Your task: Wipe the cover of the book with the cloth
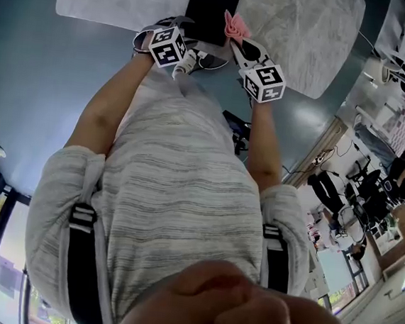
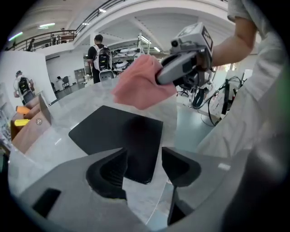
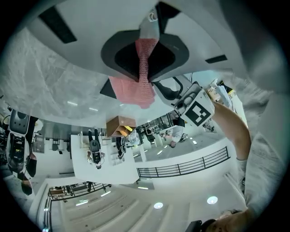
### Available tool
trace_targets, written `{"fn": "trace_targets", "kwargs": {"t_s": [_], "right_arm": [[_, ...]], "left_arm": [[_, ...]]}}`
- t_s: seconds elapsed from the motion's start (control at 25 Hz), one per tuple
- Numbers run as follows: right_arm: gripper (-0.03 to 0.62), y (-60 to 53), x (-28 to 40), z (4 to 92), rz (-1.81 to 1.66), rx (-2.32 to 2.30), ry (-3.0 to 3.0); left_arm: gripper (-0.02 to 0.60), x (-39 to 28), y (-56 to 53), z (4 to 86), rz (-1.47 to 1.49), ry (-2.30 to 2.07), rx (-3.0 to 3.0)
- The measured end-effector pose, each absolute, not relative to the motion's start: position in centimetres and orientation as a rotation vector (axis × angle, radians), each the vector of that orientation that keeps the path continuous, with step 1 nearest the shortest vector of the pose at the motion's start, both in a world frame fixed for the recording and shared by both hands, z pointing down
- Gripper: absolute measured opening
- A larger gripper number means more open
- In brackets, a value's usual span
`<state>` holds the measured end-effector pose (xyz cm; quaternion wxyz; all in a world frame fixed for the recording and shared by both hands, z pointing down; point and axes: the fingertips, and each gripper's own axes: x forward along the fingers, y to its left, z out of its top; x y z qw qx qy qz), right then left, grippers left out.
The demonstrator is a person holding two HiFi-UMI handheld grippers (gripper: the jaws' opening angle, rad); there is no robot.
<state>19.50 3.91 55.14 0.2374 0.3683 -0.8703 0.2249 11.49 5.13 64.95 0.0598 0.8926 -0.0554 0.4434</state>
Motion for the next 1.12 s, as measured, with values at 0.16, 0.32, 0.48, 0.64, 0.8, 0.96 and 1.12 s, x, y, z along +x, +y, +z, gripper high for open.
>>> {"fn": "trace_targets", "kwargs": {"t_s": [0.16, 0.32, 0.48, 0.64, 0.8, 0.96, 1.12], "right_arm": [[0.035, 3.6, 19.1, 54.6, 0.614, 1.016, -2.391], [0.035, 3.6, 19.0, 54.7, 0.627, 1.017, -2.397], [0.035, 3.3, 19.1, 54.8, 0.638, 1.027, -2.406], [0.035, 3.1, 19.2, 54.7, 0.643, 1.038, -2.404], [0.035, 2.9, 19.1, 54.7, 0.639, 1.045, -2.403], [0.035, 3.0, 19.2, 54.5, 0.634, 1.049, -2.406], [0.035, 3.0, 19.4, 54.6, 0.638, 1.066, -2.405]], "left_arm": [[0.240, 11.8, 5.5, 65.8, 1.552, -0.096, 2.722], [0.213, 12.0, 5.1, 66.7, 1.658, -0.114, 2.718], [0.230, 12.0, 5.4, 67.3, 1.735, -0.102, 2.705], [0.244, 11.8, 5.6, 67.5, 1.880, -0.078, 2.728], [0.245, 11.9, 5.4, 67.7, 1.932, -0.127, 2.719], [0.194, 11.8, 5.3, 67.4, 1.908, -0.121, 2.709], [0.157, 11.9, 5.7, 67.3, 1.807, -0.071, 2.670]]}}
